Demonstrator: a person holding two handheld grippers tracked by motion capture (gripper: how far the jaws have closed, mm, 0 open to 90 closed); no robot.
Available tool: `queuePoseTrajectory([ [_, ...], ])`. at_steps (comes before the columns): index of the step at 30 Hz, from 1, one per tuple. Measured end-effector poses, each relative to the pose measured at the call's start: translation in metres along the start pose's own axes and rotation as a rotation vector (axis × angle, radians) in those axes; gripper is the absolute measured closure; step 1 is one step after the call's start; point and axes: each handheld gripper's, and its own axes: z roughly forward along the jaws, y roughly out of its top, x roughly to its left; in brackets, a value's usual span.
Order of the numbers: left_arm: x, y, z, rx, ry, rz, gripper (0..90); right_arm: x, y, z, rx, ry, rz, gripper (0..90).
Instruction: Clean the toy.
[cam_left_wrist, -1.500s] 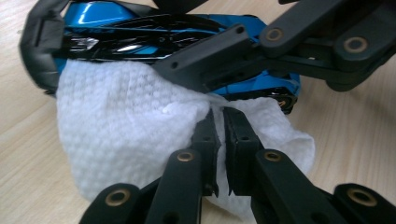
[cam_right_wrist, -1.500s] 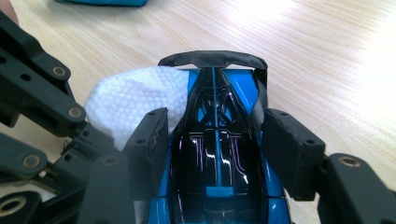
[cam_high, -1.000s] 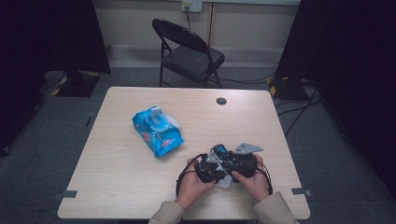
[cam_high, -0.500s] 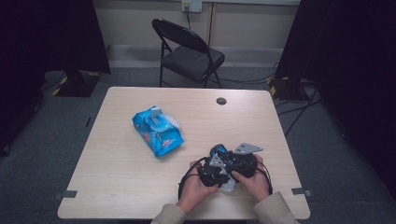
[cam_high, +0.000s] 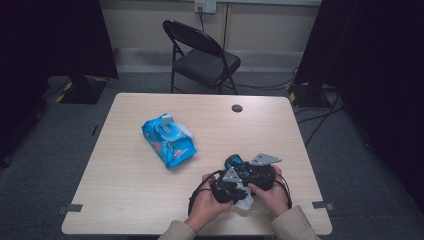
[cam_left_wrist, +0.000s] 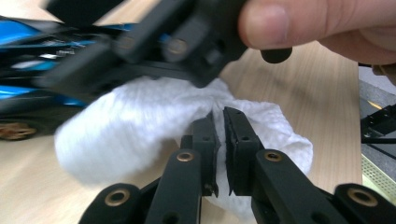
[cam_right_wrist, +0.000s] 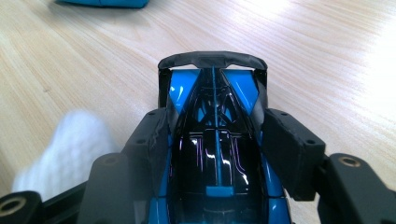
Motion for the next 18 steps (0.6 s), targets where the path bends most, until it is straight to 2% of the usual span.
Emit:
queuePoseTrajectory([
  [5,0.01,0.0,-0.02,-0.014,0.032,-0.01,84.1,0.0,0.0,0.0,0.0,-0.001,0.003,42.2],
  [7,0.016,-0.001,-0.027,-0.014,0.058,-0.011,84.2,0.0,0.0,0.0,-0.001,-0.001,0.003,42.2],
  [9,0.021,-0.001,-0.034,-0.026,0.07,-0.027,84.2,0.0,0.0,0.0,-0.002,-0.001,0.0,42.3],
  [18,0.044,0.003,-0.054,-0.071,0.135,-0.057,84.1,0.0,0.0,0.0,-0.003,0.0,0.001,42.3],
])
